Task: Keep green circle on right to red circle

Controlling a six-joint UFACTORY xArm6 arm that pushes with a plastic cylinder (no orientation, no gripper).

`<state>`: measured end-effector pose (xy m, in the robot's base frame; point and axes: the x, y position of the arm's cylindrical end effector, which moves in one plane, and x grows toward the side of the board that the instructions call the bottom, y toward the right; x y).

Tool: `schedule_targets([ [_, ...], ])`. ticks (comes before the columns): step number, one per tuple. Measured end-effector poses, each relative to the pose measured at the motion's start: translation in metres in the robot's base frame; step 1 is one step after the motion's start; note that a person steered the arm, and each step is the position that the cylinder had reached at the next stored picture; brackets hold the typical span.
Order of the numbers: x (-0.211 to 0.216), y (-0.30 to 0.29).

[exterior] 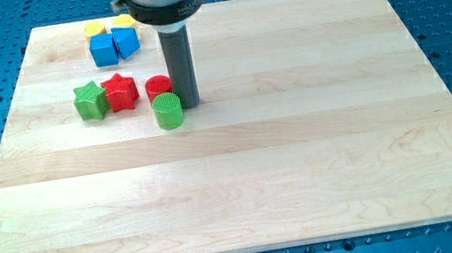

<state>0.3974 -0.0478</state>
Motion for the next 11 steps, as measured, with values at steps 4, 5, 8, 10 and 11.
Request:
schedule_targets([
  [4, 0.002, 0.045],
  [5, 0.055, 0.085],
  [8, 0.074, -0.026],
  [10, 0.056, -0.026],
  [11, 0.022, -0.011],
])
